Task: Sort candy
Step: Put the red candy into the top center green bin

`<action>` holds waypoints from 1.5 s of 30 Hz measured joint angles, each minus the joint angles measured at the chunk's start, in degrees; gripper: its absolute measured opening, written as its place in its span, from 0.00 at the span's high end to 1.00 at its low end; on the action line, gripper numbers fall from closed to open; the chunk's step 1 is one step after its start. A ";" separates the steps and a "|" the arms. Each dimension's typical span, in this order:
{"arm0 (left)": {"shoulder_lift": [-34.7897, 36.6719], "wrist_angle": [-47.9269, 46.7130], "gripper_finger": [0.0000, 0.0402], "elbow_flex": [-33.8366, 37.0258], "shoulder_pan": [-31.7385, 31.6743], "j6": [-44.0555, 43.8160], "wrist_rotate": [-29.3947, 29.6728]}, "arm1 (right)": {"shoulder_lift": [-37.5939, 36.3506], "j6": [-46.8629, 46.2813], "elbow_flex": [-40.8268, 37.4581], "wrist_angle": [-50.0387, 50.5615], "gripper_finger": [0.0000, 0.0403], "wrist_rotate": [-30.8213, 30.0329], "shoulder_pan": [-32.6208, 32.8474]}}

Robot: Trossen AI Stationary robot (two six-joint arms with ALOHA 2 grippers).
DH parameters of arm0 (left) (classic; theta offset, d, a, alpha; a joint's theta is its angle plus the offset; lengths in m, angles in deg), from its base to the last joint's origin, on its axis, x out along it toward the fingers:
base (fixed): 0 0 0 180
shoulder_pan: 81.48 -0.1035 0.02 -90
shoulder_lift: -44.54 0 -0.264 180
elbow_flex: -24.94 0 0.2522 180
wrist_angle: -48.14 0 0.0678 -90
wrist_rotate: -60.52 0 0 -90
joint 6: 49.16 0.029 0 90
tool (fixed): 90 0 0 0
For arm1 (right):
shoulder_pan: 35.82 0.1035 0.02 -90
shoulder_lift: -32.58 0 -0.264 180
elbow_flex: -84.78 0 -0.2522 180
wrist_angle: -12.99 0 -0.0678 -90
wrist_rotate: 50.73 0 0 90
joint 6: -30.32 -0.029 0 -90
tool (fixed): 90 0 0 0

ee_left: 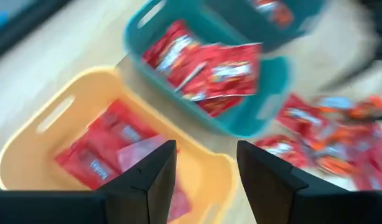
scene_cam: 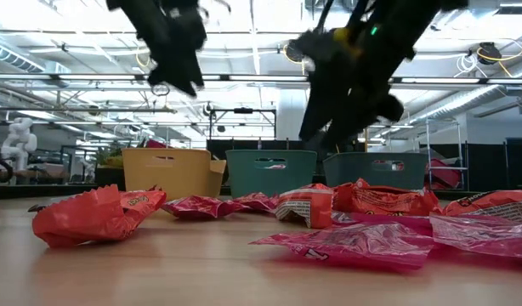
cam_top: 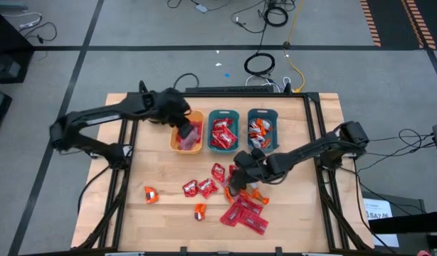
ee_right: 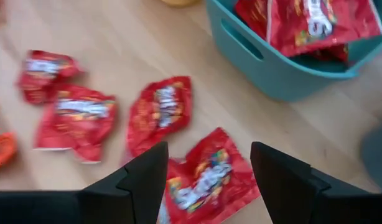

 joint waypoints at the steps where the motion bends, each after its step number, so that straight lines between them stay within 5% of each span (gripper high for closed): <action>1: 1.70 -0.01 0.55 0.00 0.80 1.10 -0.03 | 0.74 0.01 0.00 0.12 0.45 0.65 -0.67; 7: 9.55 -0.05 0.55 -0.02 7.59 10.62 -3.97 | 6.54 1.77 0.00 0.05 0.45 4.70 -3.18; 15: 12.10 -0.22 0.55 -0.02 12.04 11.01 -4.44 | 12.00 2.10 0.26 -0.74 0.46 8.34 -3.31; 20: 12.32 -0.37 0.55 -0.02 11.98 8.61 -4.35 | 12.52 2.65 0.30 -0.53 0.64 10.68 -3.31; 25: 13.28 1.52 0.55 -0.07 12.63 0.68 -5.70 | 7.67 8.48 -0.12 2.91 0.95 12.70 -3.29; 37: 12.58 4.03 0.55 -0.07 16.06 0.27 -9.80 | -14.49 20.28 0.61 6.44 0.98 11.36 -4.57; 45: 12.41 4.83 0.55 -0.07 16.17 0.29 -9.37 | -13.50 31.34 6.66 6.67 0.99 13.69 -12.67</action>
